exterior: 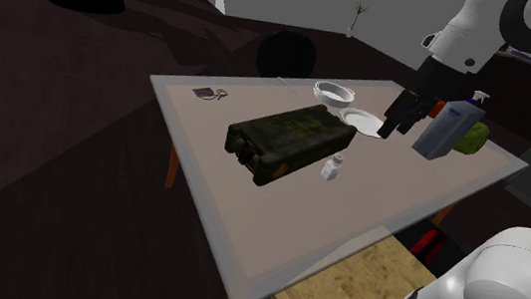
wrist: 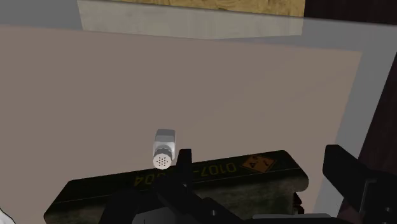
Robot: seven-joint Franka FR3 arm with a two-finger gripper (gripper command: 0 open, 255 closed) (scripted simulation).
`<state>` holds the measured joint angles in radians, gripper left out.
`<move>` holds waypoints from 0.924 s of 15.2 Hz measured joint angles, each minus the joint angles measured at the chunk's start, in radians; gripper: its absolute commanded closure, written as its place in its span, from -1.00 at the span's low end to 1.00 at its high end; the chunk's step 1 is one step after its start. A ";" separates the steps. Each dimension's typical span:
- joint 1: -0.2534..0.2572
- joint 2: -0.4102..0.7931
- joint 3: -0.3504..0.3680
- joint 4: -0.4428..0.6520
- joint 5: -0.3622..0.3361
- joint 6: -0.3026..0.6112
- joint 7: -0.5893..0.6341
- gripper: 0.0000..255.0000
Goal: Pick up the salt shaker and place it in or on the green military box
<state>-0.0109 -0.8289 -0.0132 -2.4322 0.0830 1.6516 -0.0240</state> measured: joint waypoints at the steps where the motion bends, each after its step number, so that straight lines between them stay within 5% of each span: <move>1: 0.000 0.000 0.000 0.000 0.000 0.000 0.000 -1.00; 14: -0.048 0.343 -0.099 -0.051 -0.018 0.357 -0.080 -1.00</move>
<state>-0.0591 -0.4854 -0.1125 -2.4827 0.0647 2.0083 -0.1042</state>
